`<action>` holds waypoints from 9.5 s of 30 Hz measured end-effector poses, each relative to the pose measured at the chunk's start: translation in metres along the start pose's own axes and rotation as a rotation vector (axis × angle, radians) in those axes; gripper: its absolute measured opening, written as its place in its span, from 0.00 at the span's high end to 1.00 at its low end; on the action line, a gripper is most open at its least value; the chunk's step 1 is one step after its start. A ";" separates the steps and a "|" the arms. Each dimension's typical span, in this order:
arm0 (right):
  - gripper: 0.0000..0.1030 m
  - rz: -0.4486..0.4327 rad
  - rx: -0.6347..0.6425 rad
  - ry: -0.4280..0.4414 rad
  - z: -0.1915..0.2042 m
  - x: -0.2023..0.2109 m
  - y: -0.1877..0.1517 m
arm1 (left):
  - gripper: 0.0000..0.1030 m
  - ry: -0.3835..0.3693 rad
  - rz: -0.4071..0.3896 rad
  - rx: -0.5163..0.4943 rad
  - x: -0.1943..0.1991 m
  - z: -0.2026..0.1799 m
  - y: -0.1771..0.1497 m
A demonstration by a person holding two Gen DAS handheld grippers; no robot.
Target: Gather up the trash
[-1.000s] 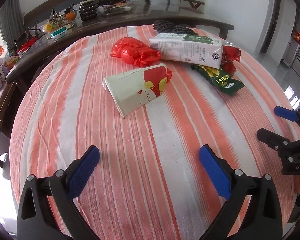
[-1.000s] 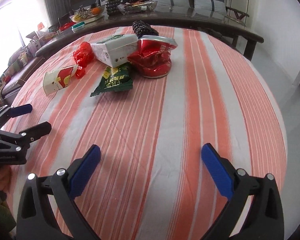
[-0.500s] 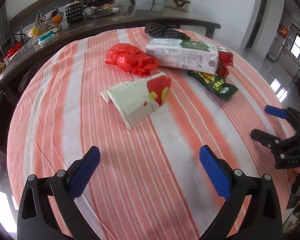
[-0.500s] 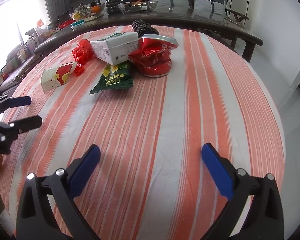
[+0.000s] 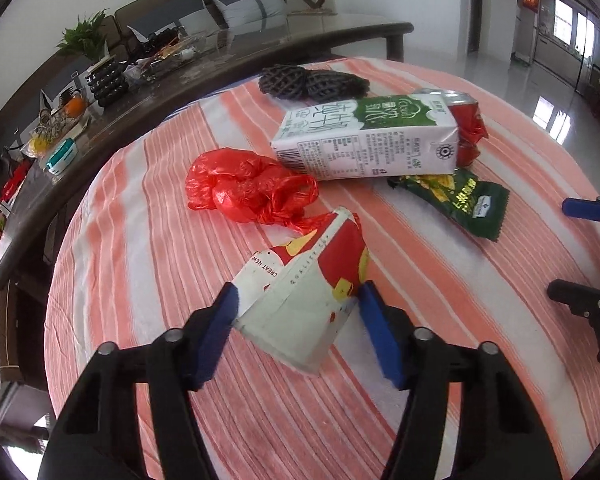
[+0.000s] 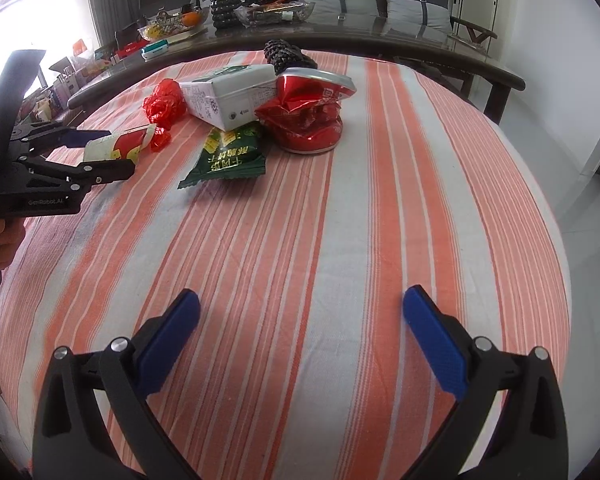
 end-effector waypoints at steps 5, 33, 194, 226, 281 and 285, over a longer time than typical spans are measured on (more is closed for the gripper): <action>0.04 0.000 0.000 0.000 0.000 0.000 0.000 | 0.62 -0.016 0.008 0.118 0.032 -0.013 -0.030; 0.05 0.027 0.001 0.134 0.028 -0.028 0.050 | 0.05 -0.011 0.025 0.216 0.030 -0.029 -0.064; 0.04 -0.088 -0.174 -0.147 -0.179 0.108 -0.135 | 0.05 0.121 -0.010 0.375 0.045 -0.112 -0.038; 0.04 0.004 0.009 -0.008 -0.016 -0.002 0.004 | 0.04 0.183 0.041 0.463 0.026 -0.023 -0.057; 0.04 0.015 -0.007 0.056 -0.022 -0.012 0.026 | 0.04 0.028 0.031 0.261 0.013 -0.014 -0.047; 0.04 0.018 0.006 0.048 -0.016 -0.033 0.052 | 0.04 0.028 0.031 0.262 0.013 -0.014 -0.047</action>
Point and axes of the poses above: each gripper's, at about its wrist camera, not at the fingertips, and x roughly against the way its jaws point, z to its left, y to its top, the point moved 6 cm from there along -x, roughly the way its jaws point, and after that the axes turned 4 degrees about x, right-handed, at the moved point
